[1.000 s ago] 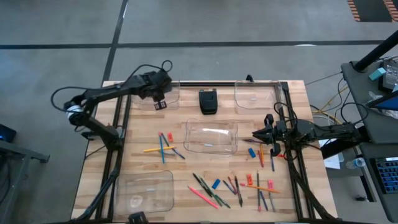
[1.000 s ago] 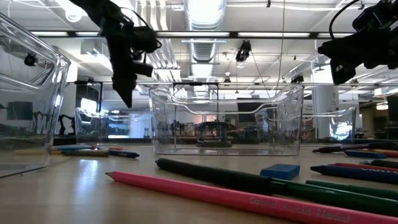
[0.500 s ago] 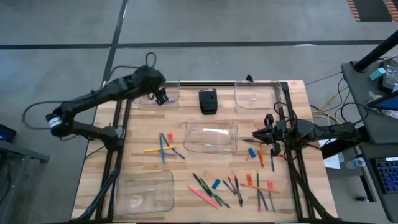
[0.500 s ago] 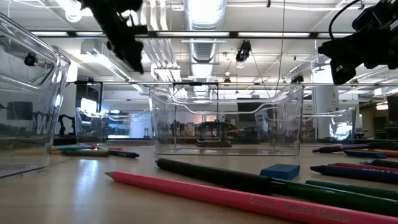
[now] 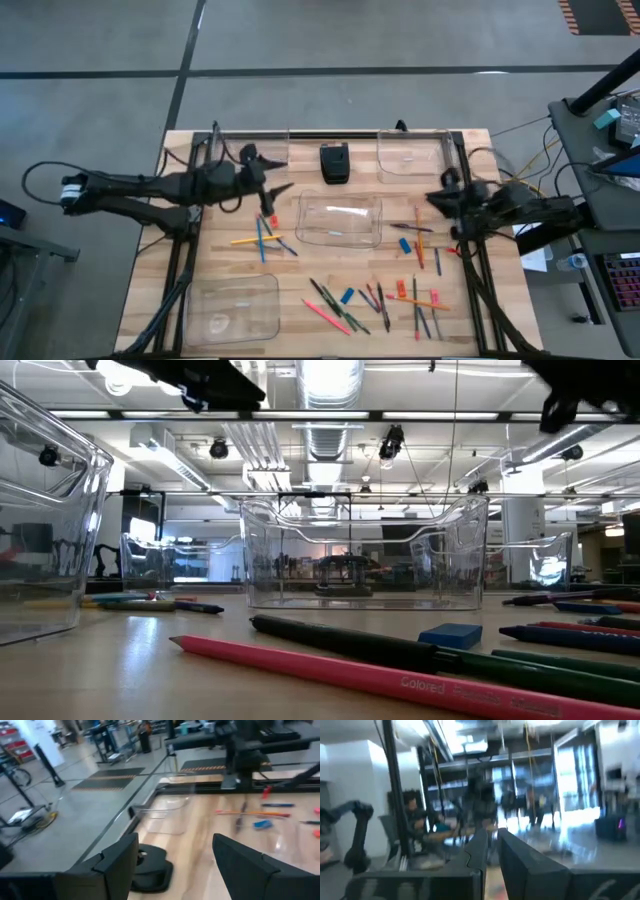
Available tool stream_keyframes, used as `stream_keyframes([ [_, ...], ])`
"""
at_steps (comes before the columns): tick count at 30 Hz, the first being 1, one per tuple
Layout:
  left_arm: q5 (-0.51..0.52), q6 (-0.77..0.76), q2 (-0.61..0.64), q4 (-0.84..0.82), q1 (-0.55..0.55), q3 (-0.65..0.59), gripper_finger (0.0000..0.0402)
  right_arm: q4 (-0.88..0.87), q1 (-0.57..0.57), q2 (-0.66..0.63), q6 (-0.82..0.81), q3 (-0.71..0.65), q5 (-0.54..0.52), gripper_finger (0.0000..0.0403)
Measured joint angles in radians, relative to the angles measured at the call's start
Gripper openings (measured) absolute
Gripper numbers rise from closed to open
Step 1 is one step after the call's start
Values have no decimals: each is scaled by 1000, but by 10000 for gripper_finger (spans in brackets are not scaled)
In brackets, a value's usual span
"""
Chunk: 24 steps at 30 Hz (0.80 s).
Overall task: Sort crayons/erasers/pens/pencils in bins
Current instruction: Put the orange pencil into the middle transparent bin
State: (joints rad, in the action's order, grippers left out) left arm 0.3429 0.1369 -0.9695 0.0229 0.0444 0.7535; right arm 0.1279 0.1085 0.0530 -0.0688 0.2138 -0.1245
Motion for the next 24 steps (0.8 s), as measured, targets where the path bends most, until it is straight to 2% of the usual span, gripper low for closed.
stream_keyframes([
  [3,19,0,-11,24,-39,-24,242,-115,0,62,54,107,-12,36],
  [7,40,-48,-11,33,-58,-19,242,-235,0,165,33,208,-7,36],
  [11,39,-67,0,27,-77,-20,242,-199,0,266,-8,250,-7,36],
  [16,36,-104,13,-7,-94,-20,242,-138,0,377,50,317,-8,36],
  [19,31,-156,27,-5,-108,-19,242,-135,0,440,68,355,-8,36],
  [24,30,-155,47,-9,-119,-22,242,-146,1,518,58,378,-7,36],
])
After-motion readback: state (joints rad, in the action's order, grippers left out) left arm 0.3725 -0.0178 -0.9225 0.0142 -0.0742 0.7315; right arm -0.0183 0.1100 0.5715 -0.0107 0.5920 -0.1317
